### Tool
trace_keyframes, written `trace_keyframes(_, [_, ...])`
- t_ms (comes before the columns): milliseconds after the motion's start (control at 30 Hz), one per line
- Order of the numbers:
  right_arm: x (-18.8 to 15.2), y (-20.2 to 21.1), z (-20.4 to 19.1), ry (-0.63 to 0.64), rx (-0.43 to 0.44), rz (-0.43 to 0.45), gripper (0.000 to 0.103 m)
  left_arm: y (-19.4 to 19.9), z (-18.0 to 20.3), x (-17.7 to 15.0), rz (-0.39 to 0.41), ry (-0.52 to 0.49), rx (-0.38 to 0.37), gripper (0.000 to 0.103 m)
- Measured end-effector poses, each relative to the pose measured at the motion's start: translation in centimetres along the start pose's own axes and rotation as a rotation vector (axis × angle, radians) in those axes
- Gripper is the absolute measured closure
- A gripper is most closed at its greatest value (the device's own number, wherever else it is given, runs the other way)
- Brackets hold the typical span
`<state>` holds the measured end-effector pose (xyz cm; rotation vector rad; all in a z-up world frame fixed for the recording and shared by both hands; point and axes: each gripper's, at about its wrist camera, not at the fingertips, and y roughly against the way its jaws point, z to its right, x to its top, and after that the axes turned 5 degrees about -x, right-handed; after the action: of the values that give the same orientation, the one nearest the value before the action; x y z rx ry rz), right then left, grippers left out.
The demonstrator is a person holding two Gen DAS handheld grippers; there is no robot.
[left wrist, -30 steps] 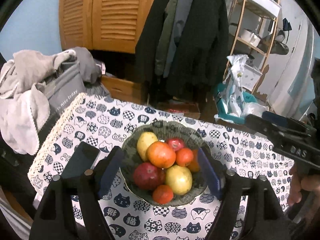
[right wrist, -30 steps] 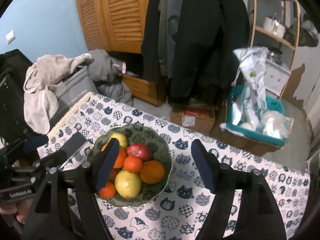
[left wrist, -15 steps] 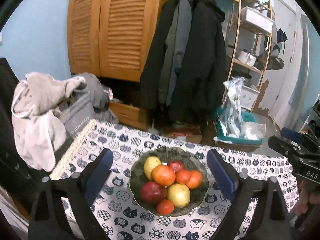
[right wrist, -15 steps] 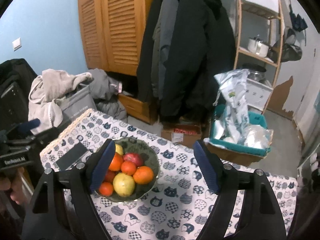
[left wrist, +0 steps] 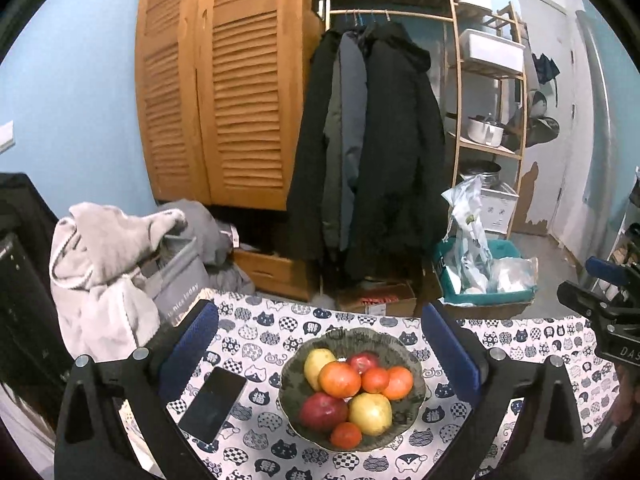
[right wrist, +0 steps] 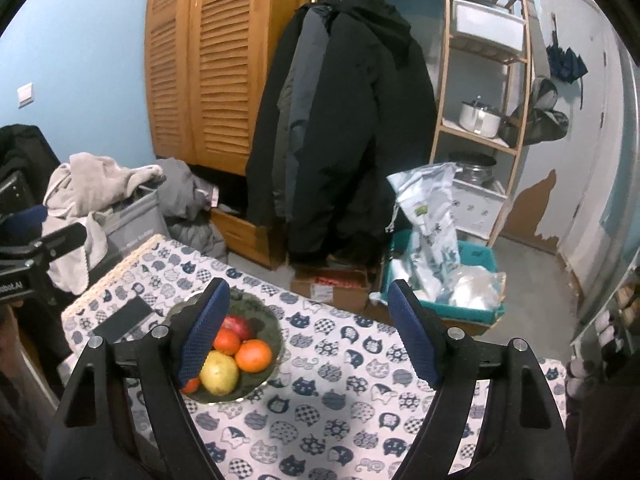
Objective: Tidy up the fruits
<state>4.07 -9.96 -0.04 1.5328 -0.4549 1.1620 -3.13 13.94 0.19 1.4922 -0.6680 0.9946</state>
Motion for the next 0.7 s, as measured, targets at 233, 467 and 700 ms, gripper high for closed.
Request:
trace_keyframes(233, [-0.5,-0.5,1.2,-0.020,-0.009,-0.012,0.023,0.7,1.1,0.4,0.025,-0.034,0.000,0.001])
trace_keyframes(467, [-0.7,-0.4,1.6,-0.023,-0.013,-0.007,0.023,0.7,1.7,0.4,0.029,-0.050,-0.002,0.001])
trace_keyframes(700, [-0.7,-0.3,1.6,-0.024,-0.013,-0.009,0.023,0.8,1.9,0.4,0.019,-0.047,-0.005,0.001])
